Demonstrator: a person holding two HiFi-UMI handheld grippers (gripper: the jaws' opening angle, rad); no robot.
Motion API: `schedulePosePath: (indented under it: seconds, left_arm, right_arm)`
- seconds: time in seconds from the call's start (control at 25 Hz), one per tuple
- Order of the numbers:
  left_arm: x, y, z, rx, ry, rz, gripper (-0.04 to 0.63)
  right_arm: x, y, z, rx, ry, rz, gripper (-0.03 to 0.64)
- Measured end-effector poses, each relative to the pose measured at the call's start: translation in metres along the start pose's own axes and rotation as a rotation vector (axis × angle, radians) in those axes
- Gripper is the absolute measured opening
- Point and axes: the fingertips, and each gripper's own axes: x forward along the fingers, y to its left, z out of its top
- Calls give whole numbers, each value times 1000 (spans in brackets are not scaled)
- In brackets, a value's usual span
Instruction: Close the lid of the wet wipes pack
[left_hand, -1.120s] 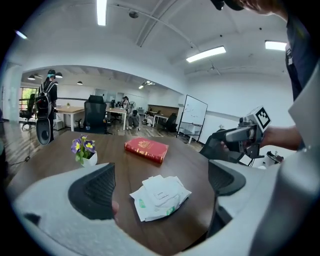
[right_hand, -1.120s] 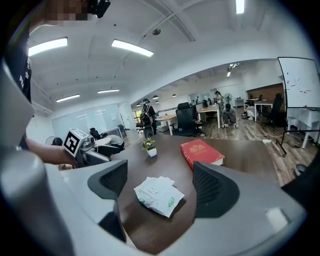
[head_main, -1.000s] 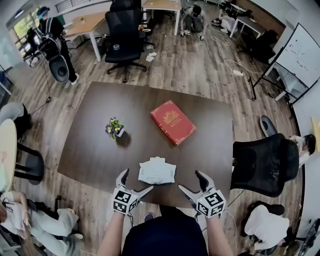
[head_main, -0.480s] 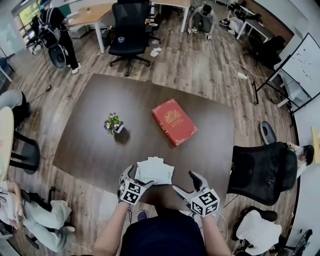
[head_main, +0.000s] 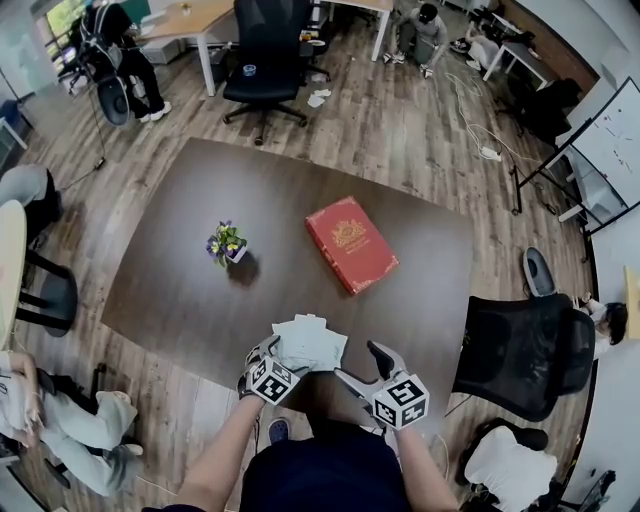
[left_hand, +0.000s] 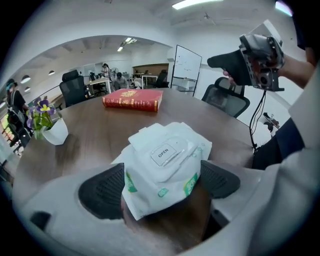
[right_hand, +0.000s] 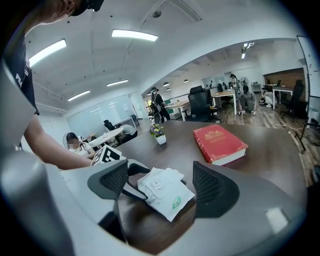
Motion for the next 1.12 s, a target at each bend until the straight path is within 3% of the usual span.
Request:
schedulePosePath:
  seconds: [0.68, 1.12]
  left_arm:
    - [21, 1, -20, -40, 85, -12, 460]
    - [22, 1, -20, -38, 122, -4, 462]
  right_arm:
    - [60, -6, -10, -23, 98, 111, 420]
    - [132, -21, -51, -4, 306, 227, 420]
